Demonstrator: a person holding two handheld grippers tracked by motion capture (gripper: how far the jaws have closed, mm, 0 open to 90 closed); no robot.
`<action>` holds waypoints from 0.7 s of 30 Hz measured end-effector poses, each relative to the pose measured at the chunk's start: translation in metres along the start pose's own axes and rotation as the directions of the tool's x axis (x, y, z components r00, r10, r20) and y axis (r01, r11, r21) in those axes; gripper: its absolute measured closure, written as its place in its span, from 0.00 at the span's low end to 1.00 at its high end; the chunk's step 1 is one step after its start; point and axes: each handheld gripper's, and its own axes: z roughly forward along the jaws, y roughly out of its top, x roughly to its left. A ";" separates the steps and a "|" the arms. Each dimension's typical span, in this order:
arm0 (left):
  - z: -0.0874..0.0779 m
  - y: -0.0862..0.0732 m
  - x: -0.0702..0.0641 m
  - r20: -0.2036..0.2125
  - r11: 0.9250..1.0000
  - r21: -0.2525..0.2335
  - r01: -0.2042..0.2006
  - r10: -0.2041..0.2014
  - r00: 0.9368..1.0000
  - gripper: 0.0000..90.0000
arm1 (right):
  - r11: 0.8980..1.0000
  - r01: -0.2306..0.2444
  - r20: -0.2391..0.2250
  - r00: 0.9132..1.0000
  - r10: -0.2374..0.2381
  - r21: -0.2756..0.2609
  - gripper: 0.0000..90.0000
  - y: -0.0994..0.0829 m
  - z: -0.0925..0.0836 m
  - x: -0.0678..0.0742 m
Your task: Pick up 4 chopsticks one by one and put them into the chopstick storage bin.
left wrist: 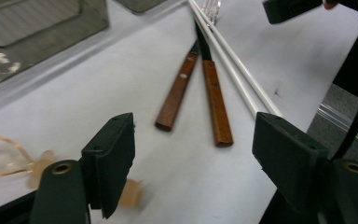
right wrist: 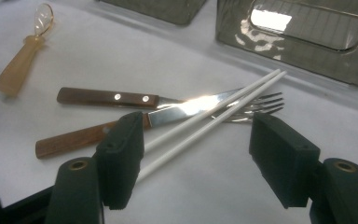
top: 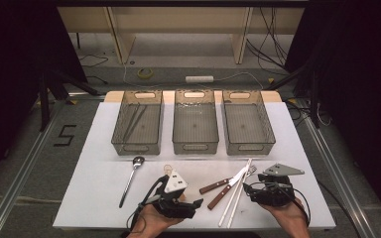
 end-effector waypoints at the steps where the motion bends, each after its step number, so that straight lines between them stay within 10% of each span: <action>1: 0.003 0.001 -0.003 0.005 1.000 0.004 -0.004 0.004 1.000 0.32 | 1.000 -0.005 0.003 1.000 0.005 -0.004 0.40 0.000 0.000 -0.001; 21: 0.028 0.007 -0.029 0.038 0.997 0.048 -0.057 0.055 0.998 0.34 | 1.000 -0.019 0.013 1.000 0.019 -0.016 0.38 -0.001 -0.003 -0.005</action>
